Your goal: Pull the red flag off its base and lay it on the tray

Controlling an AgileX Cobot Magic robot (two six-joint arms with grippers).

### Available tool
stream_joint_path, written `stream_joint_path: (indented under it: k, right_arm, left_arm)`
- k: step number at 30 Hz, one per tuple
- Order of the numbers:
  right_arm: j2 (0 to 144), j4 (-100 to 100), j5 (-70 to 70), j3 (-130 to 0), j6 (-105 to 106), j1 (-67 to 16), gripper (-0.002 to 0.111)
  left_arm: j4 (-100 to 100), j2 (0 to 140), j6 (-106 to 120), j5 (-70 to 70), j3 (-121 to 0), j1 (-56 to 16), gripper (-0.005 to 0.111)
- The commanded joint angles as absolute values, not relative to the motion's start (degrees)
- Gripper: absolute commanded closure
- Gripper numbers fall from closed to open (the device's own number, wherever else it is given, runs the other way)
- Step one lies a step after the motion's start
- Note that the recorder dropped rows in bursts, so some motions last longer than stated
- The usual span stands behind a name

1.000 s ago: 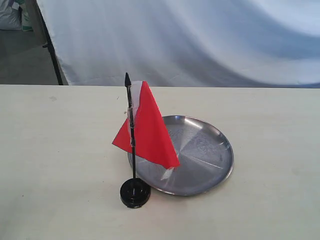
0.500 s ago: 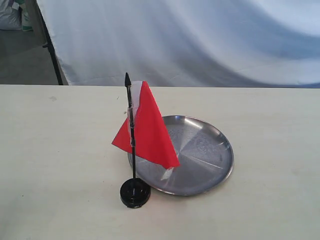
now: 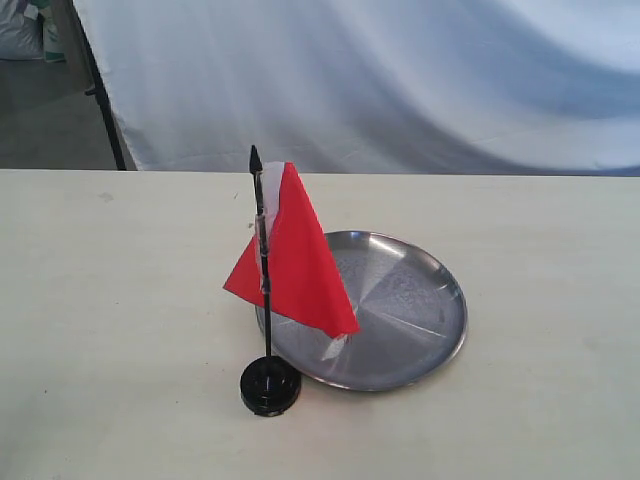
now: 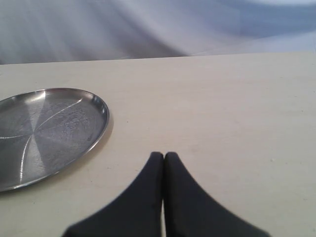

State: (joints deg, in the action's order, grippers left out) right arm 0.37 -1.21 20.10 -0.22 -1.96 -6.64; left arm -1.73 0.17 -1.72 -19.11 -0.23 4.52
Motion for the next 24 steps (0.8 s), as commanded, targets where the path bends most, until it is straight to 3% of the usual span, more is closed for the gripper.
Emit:
stream_joint_path:
  k: [1,8,19,24]
  right_arm:
    - [0.00,-1.38,19.92,0.00,-2.10,-6.33,0.109]
    - [0.00,-1.38,19.92,0.00,-2.10,-6.33,0.109]
    - [0.00,-1.38,19.92,0.00,-2.10,-6.33,0.109]
    - [0.00,-1.38,19.92,0.00,-2.10,-6.33,0.109]
  left_arm:
    - [-1.82,0.00,-1.71,-18.92,0.00,4.68,0.107]
    - [-3.71,0.00,-1.93,-15.70,0.00,4.68,0.107]
    - [-3.71,0.00,-3.04,17.14,0.00,4.68,0.107]
    - [-3.71,0.00,-3.78,24.00,0.00,4.68,0.107]
